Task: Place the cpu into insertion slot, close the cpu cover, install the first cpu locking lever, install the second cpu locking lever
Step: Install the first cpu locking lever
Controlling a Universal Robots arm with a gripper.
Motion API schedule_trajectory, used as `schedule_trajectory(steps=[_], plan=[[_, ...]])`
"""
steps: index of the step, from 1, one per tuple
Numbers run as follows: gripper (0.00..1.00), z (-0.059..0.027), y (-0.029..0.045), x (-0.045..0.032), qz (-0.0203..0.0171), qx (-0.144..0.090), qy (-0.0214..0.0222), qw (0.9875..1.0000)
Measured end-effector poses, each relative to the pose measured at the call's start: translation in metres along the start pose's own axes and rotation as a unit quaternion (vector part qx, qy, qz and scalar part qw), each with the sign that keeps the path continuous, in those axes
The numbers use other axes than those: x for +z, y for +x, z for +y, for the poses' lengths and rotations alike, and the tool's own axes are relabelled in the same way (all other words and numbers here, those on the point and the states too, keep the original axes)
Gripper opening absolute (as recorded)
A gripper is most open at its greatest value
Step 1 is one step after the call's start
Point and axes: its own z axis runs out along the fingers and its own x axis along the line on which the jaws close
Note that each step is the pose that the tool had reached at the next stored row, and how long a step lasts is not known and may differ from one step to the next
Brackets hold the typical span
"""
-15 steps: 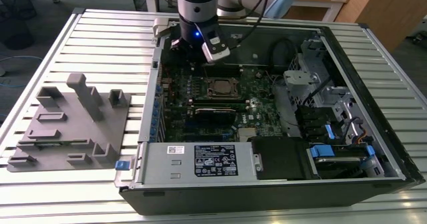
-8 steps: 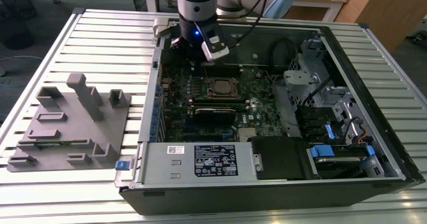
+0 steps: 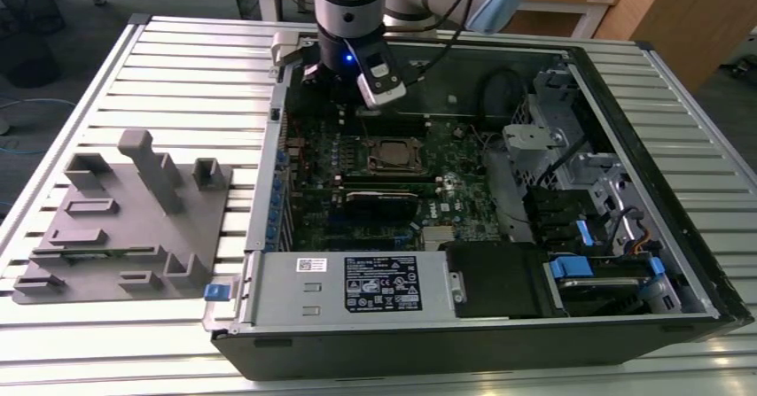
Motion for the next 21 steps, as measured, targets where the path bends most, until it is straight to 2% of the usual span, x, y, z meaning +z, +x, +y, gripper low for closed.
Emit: schedule_trajectory(steps=[4, 14, 18, 21], plan=[[0.11, 0.0002, -0.0042, 0.0002, 0.0, 0.0, -0.0001, 1.0], [0.11, 0.0012, -0.0332, 0.0027, 0.0, 0.0, -0.0001, 1.0], [0.11, 0.0012, -0.034, 0.0028, 0.0, 0.0, -0.0001, 1.0], [0.11, 0.0013, -0.04, 0.0039, 0.0, 0.0, 0.0, 1.0]])
